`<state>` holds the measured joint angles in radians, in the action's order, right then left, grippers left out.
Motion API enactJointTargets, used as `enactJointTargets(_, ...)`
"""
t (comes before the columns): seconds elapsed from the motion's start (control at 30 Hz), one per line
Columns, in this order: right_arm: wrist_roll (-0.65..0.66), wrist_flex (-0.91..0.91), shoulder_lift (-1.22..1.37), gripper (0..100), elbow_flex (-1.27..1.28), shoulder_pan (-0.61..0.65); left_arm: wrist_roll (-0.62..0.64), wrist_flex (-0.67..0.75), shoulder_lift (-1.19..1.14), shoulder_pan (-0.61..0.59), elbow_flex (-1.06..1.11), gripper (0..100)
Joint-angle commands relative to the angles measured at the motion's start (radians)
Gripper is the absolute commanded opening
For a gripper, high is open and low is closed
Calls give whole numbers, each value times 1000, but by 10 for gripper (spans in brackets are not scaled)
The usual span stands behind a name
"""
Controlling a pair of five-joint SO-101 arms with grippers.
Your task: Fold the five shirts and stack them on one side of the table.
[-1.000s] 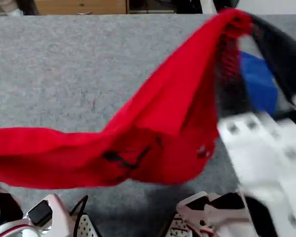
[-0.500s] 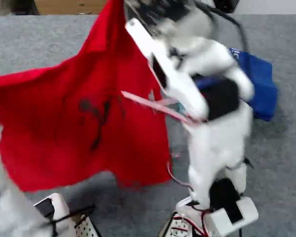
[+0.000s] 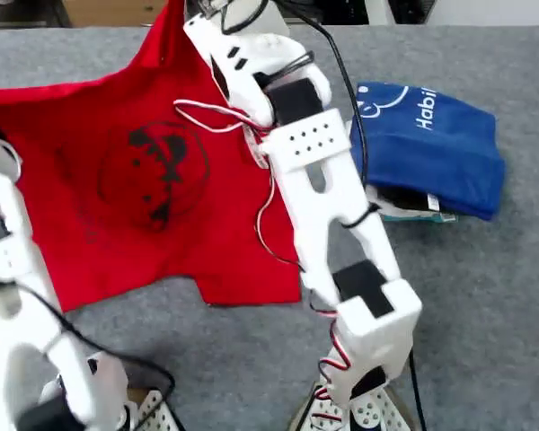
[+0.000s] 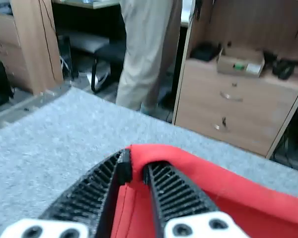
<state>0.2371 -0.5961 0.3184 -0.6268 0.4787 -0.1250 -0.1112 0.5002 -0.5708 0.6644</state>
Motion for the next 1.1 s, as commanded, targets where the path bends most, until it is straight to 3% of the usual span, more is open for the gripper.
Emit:
enactJointTargets(0.0, -15, 26, 33, 1, -119, 7, 0, 38, -196, 6, -193, 19)
enactJointTargets(0.2, -15, -163, 88, 1, -193, -15, -6, 38, -386, 3, -293, 19)
enactJointTargets(0.3, -15, -285, 90, 1, -214, -33, -6, -40, -390, 2, -278, 19)
enactJointTargets(0.4, -11, -420, 88, 1, -220, -35, -14, -256, -366, 14, -282, 20)
enactJointTargets(0.53, 37, -635, 90, 2, -232, -35, -124, -582, -257, 60, -301, 19)
enactJointTargets(0.63, 173, -815, 88, 2, -237, -31, -195, -747, -170, 78, -292, 19)
enactJointTargets(0.73, 213, -944, 88, 2, -234, -30, -259, -875, -96, 87, -265, 19)
enactJointTargets(0.93, 219, -1168, 88, 2, -234, -31, -319, -907, -5, 80, -110, 19)
enactJointTargets(1.07, 218, -1191, 68, 2, -196, -38, -330, -910, 33, 77, -6, 19)
